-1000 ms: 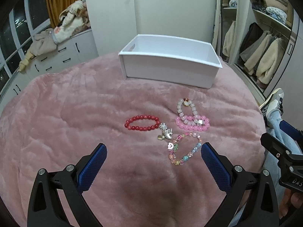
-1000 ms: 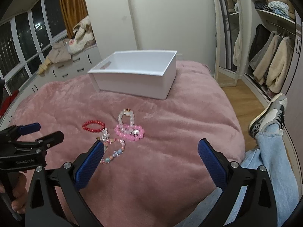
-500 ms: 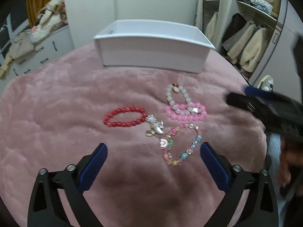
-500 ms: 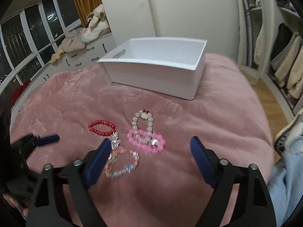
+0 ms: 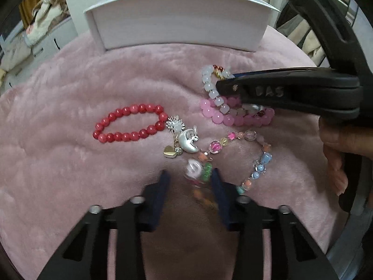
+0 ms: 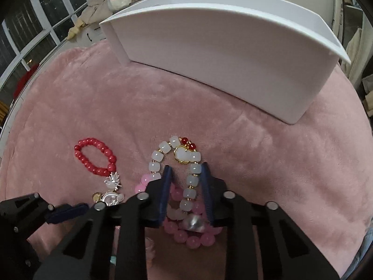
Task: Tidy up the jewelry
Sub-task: 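Grasp the multicolour bead bracelet with the left gripper while the right grasps the white bead bracelet, then carry both bracelets into the white box and open both grippers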
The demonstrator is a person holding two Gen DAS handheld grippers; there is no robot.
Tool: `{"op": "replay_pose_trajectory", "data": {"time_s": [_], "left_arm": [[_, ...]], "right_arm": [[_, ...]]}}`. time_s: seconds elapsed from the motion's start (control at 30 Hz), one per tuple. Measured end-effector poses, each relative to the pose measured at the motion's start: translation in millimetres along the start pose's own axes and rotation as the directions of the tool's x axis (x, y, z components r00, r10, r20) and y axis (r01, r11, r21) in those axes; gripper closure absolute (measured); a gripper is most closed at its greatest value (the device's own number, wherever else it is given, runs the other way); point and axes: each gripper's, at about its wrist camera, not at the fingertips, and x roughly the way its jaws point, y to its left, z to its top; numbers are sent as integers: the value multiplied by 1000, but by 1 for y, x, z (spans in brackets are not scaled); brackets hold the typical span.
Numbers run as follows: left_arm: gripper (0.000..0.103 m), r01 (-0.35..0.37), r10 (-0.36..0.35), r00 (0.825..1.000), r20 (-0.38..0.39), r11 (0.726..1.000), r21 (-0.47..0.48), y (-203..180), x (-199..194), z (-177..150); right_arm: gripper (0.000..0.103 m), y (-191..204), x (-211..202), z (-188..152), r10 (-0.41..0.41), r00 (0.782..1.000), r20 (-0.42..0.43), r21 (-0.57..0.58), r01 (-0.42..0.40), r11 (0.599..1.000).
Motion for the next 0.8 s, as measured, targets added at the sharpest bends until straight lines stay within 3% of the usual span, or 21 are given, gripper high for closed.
{"op": "replay_pose_trajectory", "data": {"time_s": [0.03,0.2,0.37,0.8], "left_arm": [[79,16,-16,1000,-2,1000,-11,2,0,0],[79,39,-39,999,15,999,-36,9,-16,-6],[88,61,-57,996,66,997,-50,15,-43,-12],[88,38,-32,989,146,998,-41,27,-95,6]], "right_arm": [[92,-1,-5,1,12,1000,21,10,-12,1000],[92,-4,-29,2,42,991,128,64,-51,997],[92,6,-65,-5,55,972,228,49,-68,996],[92,5,-137,-32,97,930,354,71,-131,989]]}}
